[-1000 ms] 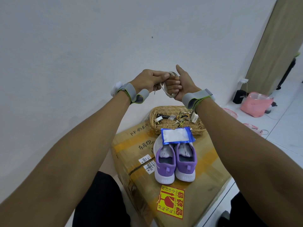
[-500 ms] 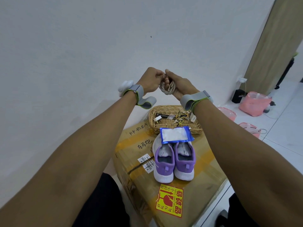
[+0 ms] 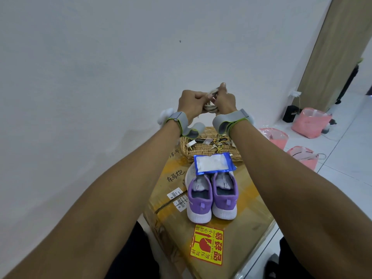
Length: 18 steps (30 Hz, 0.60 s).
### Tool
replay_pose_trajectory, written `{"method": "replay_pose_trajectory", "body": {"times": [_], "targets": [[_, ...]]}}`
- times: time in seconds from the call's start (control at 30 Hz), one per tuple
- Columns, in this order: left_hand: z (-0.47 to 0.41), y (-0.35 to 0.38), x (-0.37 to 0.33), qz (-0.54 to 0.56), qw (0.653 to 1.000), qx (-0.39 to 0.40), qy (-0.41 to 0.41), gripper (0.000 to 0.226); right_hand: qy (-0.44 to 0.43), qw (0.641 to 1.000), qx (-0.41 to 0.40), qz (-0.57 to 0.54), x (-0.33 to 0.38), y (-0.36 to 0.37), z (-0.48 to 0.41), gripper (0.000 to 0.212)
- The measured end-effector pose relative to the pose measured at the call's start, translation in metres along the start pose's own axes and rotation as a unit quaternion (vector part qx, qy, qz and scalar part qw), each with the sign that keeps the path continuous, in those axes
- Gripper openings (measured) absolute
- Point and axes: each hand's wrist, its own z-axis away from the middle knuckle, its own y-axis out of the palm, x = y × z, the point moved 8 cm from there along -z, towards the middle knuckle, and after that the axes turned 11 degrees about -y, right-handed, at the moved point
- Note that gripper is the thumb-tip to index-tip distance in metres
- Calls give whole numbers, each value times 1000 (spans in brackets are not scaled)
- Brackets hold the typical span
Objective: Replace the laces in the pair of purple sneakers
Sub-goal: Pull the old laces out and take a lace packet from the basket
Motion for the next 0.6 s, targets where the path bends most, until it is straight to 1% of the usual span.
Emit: {"method": "replay_pose_trajectory", "body": {"times": [0.03,0.1,0.13,0.17,0.2,0.27,0.3,0.37,0.4,0.43,0.47,0.5,0.53,0.57,0.6], "targets": [[2,6,5,32,999,1,-19,15,12,1000,-9,-19,-1,-3,2,45],[9,22,16,82,994,11,-66,16,33,993,-35,-110,-6,-9,6,40],[14,30,20,92,992,19,-89,16,44,986,-49,-153,-8,-14,9,38],[16,37,25,97,989,28,-104,21,51,982,-65,-173,-11,-22,10,36],[17,45,31,99,988,40,-115,25,54,980,-81,-176,-15,-32,10,36],[14,56,45,98,984,74,-133,28,51,979,-115,-158,-22,-58,4,39],[12,60,54,80,983,88,-140,27,52,980,-128,-142,-27,-72,1,43],[9,66,76,10,985,102,-140,23,60,984,-135,-103,-42,-97,-4,50],[8,70,84,-43,984,115,-129,23,68,985,-131,-85,-50,-105,-8,52],[7,82,96,-126,976,134,-116,30,79,985,-133,-71,-66,-120,-13,52],[6,87,103,-244,953,151,-93,46,88,986,-132,-56,-73,-125,-14,50],[7,96,117,-365,911,178,-70,66,103,986,-128,-33,-82,-133,-14,49],[10,101,126,-461,863,199,-49,87,117,987,-113,-10,-87,-135,-12,48],[10,108,138,-521,825,215,-40,103,131,987,-91,24,-95,-139,-12,48],[9,114,148,-552,801,227,-41,114,137,987,-62,62,-101,-140,-10,48]]}}
